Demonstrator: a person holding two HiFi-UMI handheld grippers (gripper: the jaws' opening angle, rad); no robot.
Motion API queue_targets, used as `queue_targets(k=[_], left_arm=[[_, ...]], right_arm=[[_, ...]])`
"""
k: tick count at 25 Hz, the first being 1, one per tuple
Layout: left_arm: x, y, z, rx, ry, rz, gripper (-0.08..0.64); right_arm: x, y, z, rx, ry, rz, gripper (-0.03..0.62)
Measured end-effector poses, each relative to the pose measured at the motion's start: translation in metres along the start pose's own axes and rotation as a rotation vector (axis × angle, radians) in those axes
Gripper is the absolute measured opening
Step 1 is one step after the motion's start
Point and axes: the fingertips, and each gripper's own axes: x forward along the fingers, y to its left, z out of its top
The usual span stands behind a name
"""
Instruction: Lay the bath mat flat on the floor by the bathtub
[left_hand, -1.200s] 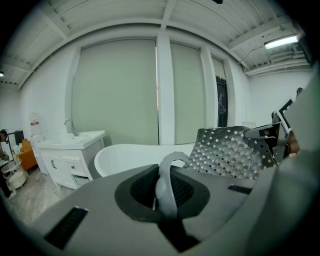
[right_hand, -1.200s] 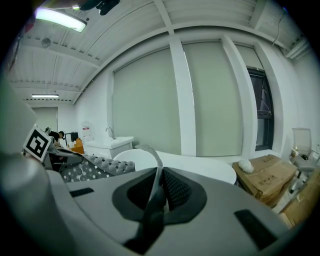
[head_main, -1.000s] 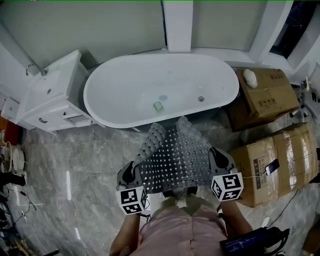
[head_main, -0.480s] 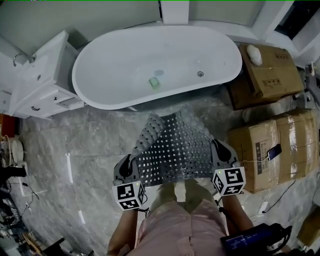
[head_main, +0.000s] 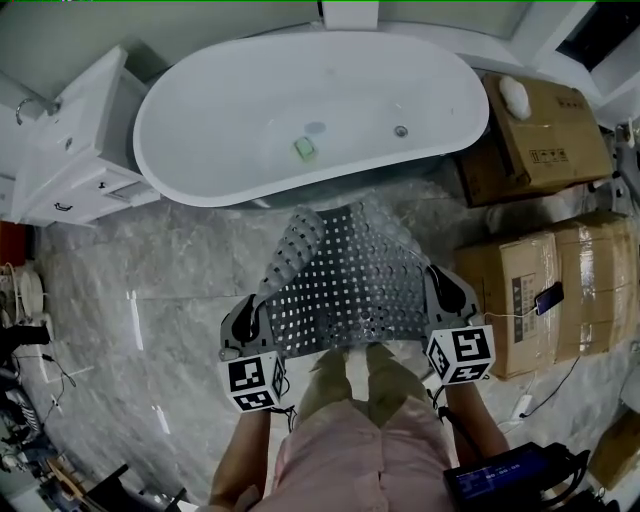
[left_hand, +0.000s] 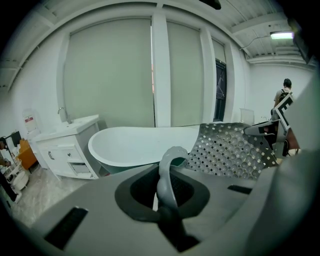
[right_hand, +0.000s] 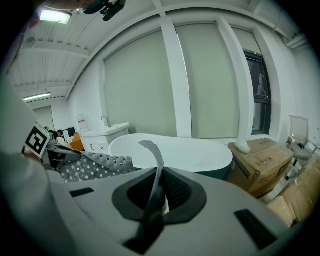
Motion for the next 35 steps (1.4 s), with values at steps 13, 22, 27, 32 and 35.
queue_targets(k=[13, 22, 27, 32, 35], left_arm=[[0.027, 0.000, -0.018, -0.006, 0.045, 0.012, 0.036], [0.045, 0.004, -0.039, 0.005, 0.080, 0.015, 0.036], [0.050, 0.004, -0.047, 0.016, 0.099, 0.012, 0.035], [0.061, 0.005, -0.062, 0.027, 0.119, 0.007, 0.035], [0.067, 0.006, -0.071, 0.025, 0.135, 0.005, 0.036]], right_arm=[[0.026, -0.004, -0.024, 0.018, 0.032, 0.021, 0.029], [0.045, -0.008, -0.045, 0.017, 0.057, 0.020, 0.029], [0.049, -0.012, -0.059, 0.024, 0.077, 0.017, 0.029], [0.057, -0.015, -0.074, 0.025, 0.094, 0.012, 0.029], [0.063, -0.015, -0.084, 0.027, 0.108, 0.012, 0.029]])
